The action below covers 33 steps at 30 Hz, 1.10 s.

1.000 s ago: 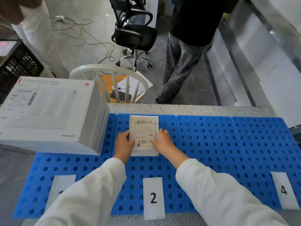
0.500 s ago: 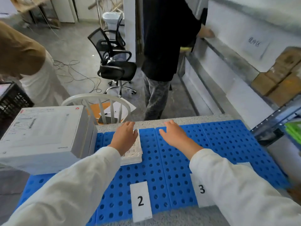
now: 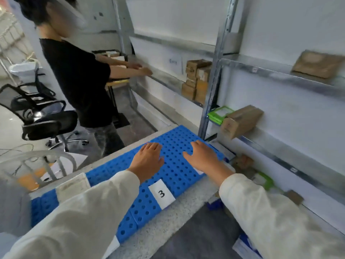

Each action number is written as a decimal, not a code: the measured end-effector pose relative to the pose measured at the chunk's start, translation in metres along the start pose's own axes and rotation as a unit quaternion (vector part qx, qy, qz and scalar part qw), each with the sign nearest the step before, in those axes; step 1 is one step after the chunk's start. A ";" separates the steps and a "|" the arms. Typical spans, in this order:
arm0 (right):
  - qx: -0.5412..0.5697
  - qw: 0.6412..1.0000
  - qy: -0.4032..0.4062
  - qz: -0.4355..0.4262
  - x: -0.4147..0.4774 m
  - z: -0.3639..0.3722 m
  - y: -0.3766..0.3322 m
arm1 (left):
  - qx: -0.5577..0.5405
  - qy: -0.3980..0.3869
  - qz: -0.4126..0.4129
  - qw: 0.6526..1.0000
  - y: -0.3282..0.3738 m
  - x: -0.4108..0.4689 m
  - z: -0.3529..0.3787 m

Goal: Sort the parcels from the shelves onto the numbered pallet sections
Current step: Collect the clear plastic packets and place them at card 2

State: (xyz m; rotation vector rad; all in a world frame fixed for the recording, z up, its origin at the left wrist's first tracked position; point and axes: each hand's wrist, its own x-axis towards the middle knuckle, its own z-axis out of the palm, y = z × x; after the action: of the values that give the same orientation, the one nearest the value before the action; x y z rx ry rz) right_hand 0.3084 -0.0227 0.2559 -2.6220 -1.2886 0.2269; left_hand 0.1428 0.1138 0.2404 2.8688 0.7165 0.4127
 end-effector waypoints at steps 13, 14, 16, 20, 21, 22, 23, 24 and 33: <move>-0.001 0.946 0.164 0.279 -0.257 -0.070 0.231 | -0.036 -0.021 0.314 0.949 0.344 0.009 0.026; -0.007 0.937 0.174 0.304 -0.276 -0.076 0.243 | -0.058 -0.027 0.321 0.945 0.371 0.005 0.025; -0.021 0.916 0.196 0.349 -0.311 -0.090 0.264 | -0.085 -0.014 0.357 0.930 0.419 -0.007 0.027; -0.006 0.871 0.244 0.426 -0.381 -0.108 0.293 | -0.120 -0.004 0.452 0.884 0.497 -0.052 0.029; -0.007 0.860 0.252 0.444 -0.398 -0.109 0.299 | -0.123 -0.003 0.476 0.871 0.515 -0.063 0.029; -0.008 0.849 0.258 0.461 -0.415 -0.110 0.304 | -0.126 -0.001 0.498 0.858 0.533 -0.072 0.029; -0.009 0.841 0.258 0.475 -0.433 -0.111 0.309 | -0.131 0.002 0.516 0.846 0.551 -0.080 0.028; -0.012 0.837 0.254 0.485 -0.451 -0.112 0.314 | -0.141 0.005 0.529 0.837 0.568 -0.086 0.026; -0.041 0.772 0.246 0.585 -0.574 -0.132 0.344 | -0.166 -0.003 0.600 0.782 0.664 -0.126 0.021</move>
State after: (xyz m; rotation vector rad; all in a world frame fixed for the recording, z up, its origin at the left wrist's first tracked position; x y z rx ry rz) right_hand 0.2527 -0.6993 0.3216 -2.8431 0.6046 -0.3391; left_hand 0.3322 -0.5278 0.3351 2.5463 -1.1884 0.5537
